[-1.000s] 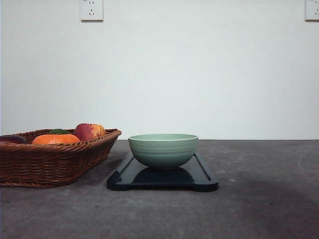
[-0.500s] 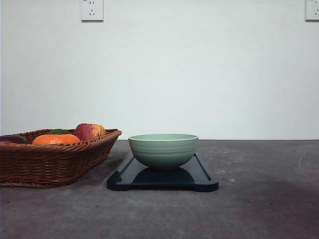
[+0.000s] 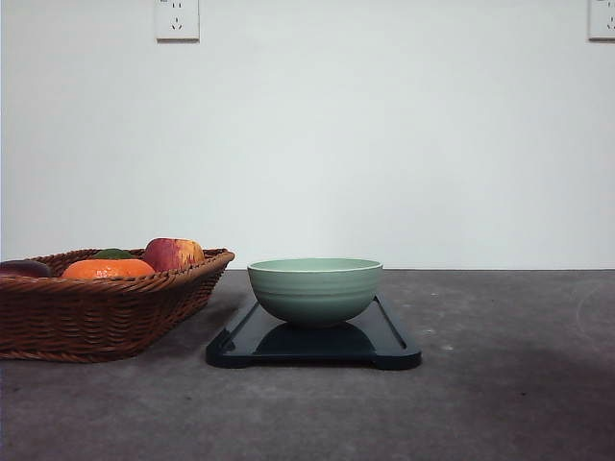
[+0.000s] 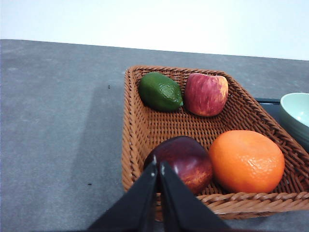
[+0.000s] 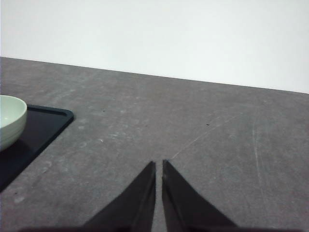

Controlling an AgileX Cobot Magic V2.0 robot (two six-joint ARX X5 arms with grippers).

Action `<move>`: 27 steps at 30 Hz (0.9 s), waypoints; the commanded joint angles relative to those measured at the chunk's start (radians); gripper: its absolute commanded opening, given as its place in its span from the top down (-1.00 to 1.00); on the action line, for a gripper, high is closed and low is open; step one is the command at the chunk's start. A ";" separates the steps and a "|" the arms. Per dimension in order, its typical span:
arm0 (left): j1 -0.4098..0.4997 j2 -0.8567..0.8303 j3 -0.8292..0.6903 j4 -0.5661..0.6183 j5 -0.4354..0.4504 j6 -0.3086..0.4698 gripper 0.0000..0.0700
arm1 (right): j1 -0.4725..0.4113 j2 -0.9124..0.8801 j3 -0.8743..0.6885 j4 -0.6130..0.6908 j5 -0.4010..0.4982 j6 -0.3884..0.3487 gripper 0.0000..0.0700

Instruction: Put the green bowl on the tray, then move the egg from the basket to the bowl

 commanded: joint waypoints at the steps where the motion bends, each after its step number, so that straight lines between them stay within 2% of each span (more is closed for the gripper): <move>1: 0.001 -0.002 -0.019 0.006 0.000 0.014 1.00 | -0.001 0.000 -0.005 0.011 0.000 0.011 0.95; 27: 0.001 -0.002 -0.019 0.006 0.000 0.014 1.00 | -0.001 0.000 -0.005 0.011 0.000 0.011 0.95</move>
